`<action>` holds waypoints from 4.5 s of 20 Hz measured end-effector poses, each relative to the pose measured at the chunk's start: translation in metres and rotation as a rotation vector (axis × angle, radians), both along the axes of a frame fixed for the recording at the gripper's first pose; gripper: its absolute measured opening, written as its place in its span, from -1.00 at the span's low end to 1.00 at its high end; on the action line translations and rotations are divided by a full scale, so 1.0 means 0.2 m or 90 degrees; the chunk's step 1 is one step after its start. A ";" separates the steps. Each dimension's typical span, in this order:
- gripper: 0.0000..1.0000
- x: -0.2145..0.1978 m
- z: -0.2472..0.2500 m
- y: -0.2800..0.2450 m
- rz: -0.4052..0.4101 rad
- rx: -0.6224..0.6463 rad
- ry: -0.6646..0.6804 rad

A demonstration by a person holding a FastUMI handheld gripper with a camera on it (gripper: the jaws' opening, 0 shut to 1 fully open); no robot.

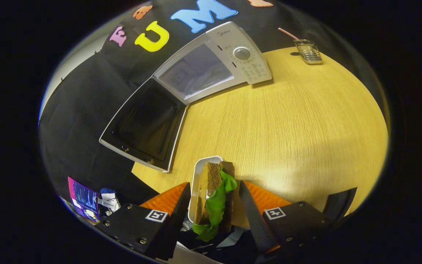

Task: Open the microwave, put the food inside, and close the microwave door.

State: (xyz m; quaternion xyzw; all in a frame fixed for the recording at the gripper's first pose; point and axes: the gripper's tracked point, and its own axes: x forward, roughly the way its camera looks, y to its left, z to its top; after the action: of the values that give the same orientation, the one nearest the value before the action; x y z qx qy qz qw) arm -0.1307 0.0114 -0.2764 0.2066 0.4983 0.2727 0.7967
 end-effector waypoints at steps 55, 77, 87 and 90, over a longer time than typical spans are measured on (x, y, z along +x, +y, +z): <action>-0.46 1.51 0.40 0.94 -0.487 0.223 -0.173; -0.08 1.96 0.01 0.90 -0.590 0.080 -0.205; 0.95 1.76 0.14 0.73 -0.517 -0.103 -0.268; 0.95 1.63 0.24 0.74 -0.470 -0.122 -0.282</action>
State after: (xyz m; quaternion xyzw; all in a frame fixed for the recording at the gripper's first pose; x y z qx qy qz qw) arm 0.1944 0.1585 -0.2287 0.2322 0.2313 -0.0398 0.9439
